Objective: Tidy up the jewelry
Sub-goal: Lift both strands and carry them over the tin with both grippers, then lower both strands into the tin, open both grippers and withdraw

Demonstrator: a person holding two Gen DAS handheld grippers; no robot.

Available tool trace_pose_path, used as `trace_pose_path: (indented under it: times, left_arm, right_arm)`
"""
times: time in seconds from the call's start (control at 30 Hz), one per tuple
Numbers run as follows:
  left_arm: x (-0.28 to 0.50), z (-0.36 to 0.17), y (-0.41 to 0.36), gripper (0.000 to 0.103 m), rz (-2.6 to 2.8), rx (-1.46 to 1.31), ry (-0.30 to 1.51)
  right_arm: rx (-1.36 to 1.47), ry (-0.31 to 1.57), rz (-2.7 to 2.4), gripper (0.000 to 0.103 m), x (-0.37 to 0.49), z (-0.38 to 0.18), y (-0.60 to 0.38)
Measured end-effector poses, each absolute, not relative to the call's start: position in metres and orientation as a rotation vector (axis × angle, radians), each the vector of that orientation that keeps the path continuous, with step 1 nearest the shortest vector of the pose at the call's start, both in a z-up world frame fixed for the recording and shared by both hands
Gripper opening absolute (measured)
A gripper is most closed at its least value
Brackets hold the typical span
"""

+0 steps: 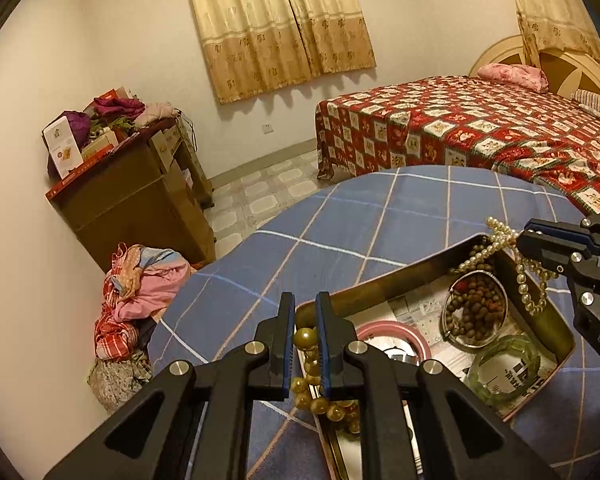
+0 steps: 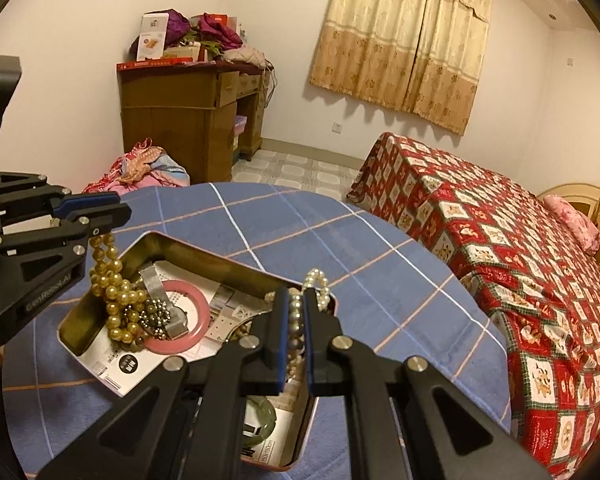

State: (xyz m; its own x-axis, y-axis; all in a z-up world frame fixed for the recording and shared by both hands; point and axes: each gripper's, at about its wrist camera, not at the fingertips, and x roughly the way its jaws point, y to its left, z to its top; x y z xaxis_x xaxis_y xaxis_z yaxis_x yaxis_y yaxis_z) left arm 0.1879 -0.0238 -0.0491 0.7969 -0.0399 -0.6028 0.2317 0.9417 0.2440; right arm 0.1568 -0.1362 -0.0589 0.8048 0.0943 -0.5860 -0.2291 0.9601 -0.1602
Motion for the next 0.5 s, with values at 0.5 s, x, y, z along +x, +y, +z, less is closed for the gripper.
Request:
trace_pose_path:
  times: [0.5]
  left_arm:
    - [0.194, -0.073, -0.018, 0.01, -0.132, 0.325, 0.685]
  right_arm:
    - [-0.239, 0.642, 0.181, 0.008, 0.161, -0.071, -0.13]
